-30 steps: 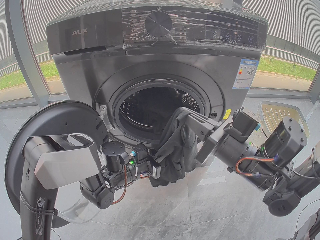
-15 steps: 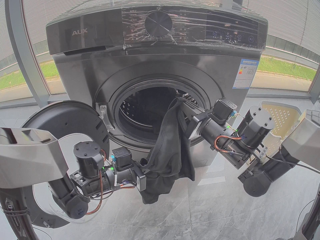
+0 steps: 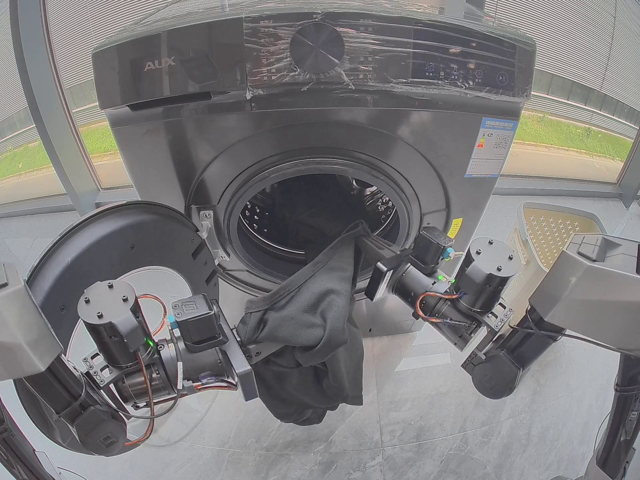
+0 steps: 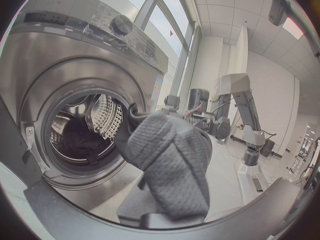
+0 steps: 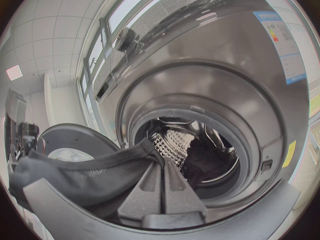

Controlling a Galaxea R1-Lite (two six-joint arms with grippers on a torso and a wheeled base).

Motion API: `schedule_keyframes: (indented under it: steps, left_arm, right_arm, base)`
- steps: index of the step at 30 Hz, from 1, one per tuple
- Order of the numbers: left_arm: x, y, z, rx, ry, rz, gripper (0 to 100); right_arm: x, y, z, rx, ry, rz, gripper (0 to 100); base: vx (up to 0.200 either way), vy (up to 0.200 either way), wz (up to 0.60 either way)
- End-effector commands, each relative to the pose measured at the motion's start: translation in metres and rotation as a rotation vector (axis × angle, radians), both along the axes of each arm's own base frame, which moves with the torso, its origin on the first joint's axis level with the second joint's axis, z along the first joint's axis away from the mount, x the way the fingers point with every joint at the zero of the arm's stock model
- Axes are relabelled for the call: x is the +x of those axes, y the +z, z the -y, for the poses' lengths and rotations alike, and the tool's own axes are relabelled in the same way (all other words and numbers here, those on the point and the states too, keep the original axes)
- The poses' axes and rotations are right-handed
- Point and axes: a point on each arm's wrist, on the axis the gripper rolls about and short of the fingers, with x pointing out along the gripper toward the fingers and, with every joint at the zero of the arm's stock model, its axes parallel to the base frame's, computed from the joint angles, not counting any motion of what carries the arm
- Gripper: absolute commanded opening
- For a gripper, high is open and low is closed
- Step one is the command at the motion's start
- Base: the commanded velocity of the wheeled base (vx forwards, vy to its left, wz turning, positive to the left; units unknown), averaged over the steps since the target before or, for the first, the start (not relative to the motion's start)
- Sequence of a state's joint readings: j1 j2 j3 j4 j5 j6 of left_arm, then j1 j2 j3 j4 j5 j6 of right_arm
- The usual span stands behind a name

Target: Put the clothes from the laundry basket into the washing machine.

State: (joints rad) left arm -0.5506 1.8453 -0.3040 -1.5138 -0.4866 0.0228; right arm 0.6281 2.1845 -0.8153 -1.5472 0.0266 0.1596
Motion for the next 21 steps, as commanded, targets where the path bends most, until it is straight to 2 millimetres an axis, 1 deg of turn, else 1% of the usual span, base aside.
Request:
schedule_keyframes:
  steps: [1, 5, 14, 15, 18, 21]
  left_arm:
    - [-0.003, 0.011, -0.004, -0.021, 0.008, 0.035, 0]
    - [-0.001, 0.013, -0.004, -0.028, 0.013, 0.043, 0]
    - [-0.002, 0.014, -0.004, -0.032, 0.017, 0.045, 0]
    - [-0.002, 0.014, -0.004, -0.033, 0.02, 0.042, 0]
    - [-0.001, 0.014, -0.004, -0.033, 0.022, 0.042, 0]
    - [-0.001, 0.015, -0.005, -0.034, 0.046, 0.051, 0]
  right_arm:
    - [-0.005, -0.02, 0.003, -0.046, 0.005, -0.063, 0]
    - [-0.01, -0.026, 0.003, -0.065, 0.014, -0.085, 0]
    - [-0.019, -0.026, 0.005, -0.077, 0.029, -0.097, 0]
    - [-0.024, -0.021, 0.004, -0.072, 0.035, -0.092, 100]
    - [-0.027, -0.019, 0.006, -0.075, 0.034, -0.094, 100]
    - [-0.04, -0.017, 0.017, -0.094, 0.033, -0.114, 100]
  base:
    - [0.0, 0.0, 0.0]
    - [0.0, 0.0, 0.0]
    - [0.0, 0.0, 0.0]
    - [0.0, 0.0, 0.0]
    - [0.0, 0.0, 0.0]
    - [0.0, 0.0, 0.0]
